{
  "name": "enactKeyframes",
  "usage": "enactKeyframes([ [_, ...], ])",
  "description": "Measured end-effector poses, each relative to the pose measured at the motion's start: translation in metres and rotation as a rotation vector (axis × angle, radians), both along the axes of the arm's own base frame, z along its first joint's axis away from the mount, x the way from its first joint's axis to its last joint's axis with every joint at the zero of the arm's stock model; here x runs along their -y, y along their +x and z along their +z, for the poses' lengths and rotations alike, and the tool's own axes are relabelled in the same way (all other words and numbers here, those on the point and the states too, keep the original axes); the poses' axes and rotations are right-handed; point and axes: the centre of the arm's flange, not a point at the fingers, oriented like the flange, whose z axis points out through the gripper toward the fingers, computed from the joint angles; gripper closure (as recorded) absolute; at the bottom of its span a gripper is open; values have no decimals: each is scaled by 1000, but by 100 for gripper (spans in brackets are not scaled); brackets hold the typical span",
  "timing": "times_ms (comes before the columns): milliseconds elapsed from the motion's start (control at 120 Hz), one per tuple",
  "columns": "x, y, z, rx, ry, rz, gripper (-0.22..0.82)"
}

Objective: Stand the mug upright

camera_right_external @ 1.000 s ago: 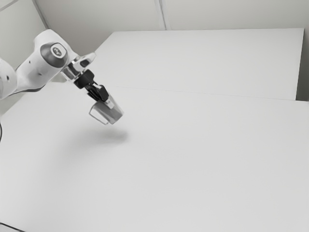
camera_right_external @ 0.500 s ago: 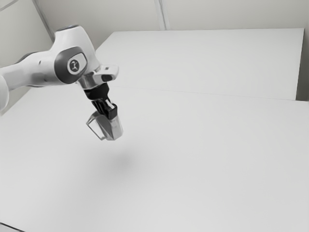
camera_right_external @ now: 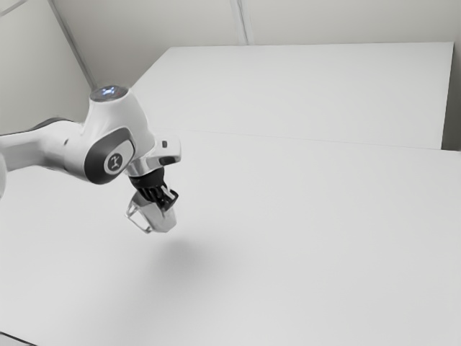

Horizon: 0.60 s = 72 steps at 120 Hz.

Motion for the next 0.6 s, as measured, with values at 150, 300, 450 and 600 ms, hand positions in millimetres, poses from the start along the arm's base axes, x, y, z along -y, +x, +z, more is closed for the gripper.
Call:
enactKeyframes([
  [150,-4,-7,-22,35,6,41,78],
  [300,-7,-4,-38,62,3,78,78],
  [450,-8,2,-54,65,-5,110,78],
  [600,-8,6,-69,60,-11,134,78],
])
